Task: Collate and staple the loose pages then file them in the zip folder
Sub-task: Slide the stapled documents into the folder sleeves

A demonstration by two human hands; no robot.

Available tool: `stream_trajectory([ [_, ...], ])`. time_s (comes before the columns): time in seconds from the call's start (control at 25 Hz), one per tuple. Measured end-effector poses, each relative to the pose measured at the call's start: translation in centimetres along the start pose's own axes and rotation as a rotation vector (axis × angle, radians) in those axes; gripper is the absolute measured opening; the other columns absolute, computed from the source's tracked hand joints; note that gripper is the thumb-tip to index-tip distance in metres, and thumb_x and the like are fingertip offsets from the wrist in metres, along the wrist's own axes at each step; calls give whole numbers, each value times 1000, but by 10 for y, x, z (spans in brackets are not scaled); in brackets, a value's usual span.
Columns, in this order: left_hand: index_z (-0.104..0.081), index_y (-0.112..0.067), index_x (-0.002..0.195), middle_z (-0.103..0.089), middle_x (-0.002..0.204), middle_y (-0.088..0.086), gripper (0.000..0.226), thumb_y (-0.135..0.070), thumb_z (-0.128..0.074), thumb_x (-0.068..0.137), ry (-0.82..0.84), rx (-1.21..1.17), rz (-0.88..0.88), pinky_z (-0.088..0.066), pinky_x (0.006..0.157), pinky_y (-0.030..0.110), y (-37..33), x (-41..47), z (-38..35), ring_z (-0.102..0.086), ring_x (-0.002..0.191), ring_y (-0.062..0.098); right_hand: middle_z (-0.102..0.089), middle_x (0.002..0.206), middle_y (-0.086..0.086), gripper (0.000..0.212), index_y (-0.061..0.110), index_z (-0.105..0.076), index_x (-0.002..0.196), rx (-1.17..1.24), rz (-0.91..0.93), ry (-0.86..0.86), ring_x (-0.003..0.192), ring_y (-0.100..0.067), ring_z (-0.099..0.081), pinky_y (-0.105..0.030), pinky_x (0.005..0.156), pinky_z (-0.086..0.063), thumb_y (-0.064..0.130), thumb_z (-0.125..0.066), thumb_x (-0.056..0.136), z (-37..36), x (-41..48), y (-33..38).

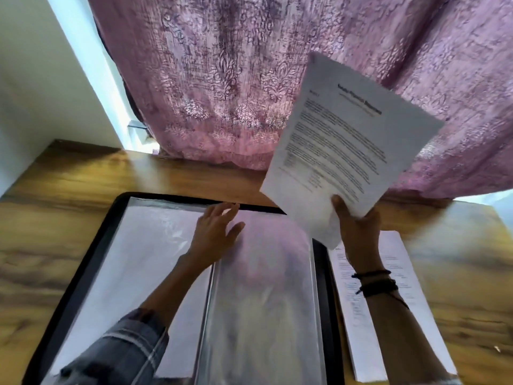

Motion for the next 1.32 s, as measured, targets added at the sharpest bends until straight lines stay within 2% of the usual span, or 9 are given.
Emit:
stream_trajectory([
  [0.2,-64,-15,122,-57,135,8,43,-41,-52,90,27,146,-47,-39,100,45,-1,8,-29,-49,125,35,-73,85,28,32,34,-70,88,6,41,44,85,8,-68,-15,74,-53,3,-71,87,-37,24,0],
  [0.36,-73,-18,99,-66,122,3,21,-28,-57,90,-57,187,-136,-34,99,40,-3,2,-35,-56,116,29,-74,102,9,23,24,-68,102,23,20,62,99,-10,-70,-38,91,-58,7,-73,87,-62,33,-9],
  [0.44,-73,-15,90,-69,112,2,14,-20,-59,89,-92,169,-197,-38,96,39,-7,0,-34,-59,109,27,-73,108,-1,23,21,-68,105,33,18,94,103,-16,-70,-40,95,-55,6,-71,88,-71,33,-9],
  [0.52,-68,-9,92,-68,105,7,10,-12,-59,88,-91,126,-258,-41,94,37,-10,-1,-32,-60,103,27,-72,109,-5,23,17,-68,107,40,29,124,104,-16,-70,-37,94,-56,4,-70,88,-77,32,-7],
  [0.68,-56,-6,95,-62,96,11,19,-15,-40,95,-14,4,-245,-42,87,34,-12,6,-19,-55,90,25,-75,91,12,21,28,-72,88,88,-37,170,92,-8,-71,-34,87,-58,7,-74,86,-96,36,-6],
  [0.8,-46,-12,86,-58,81,8,7,-10,-45,93,65,-42,-277,-44,77,36,-17,11,-15,-52,75,25,-76,85,10,14,19,-70,94,116,-93,228,84,-9,-72,-32,77,-59,8,-73,87,-120,43,-8],
  [0.92,-43,-14,84,-56,76,7,12,-8,-54,87,110,-113,-258,-40,67,29,-26,18,-11,-51,69,23,-76,95,0,14,12,-69,102,154,-122,306,91,-16,-73,-34,80,-59,6,-70,89,-146,44,-9],
  [1.08,-54,-9,84,-59,81,5,8,-3,-58,83,30,-151,-317,-43,69,28,-42,21,-7,-54,74,19,-72,112,-16,26,2,-65,116,172,-200,393,104,-28,-70,-46,91,-57,8,-69,91,-168,47,-26],
  [1.32,-56,-15,92,-62,86,-1,8,-9,-59,87,-18,-139,-263,-49,70,32,-41,28,-11,-59,77,19,-72,114,-11,27,5,-65,119,-13,-224,472,106,-24,-69,-48,94,-55,13,-67,92,-152,59,-56],
])
Point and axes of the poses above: each hand's wrist, its own x-axis towards the middle knuckle, its own z-axis out of the back of the hand, y = z × x, the point moved 7 cm from there along x, towards the middle knuckle
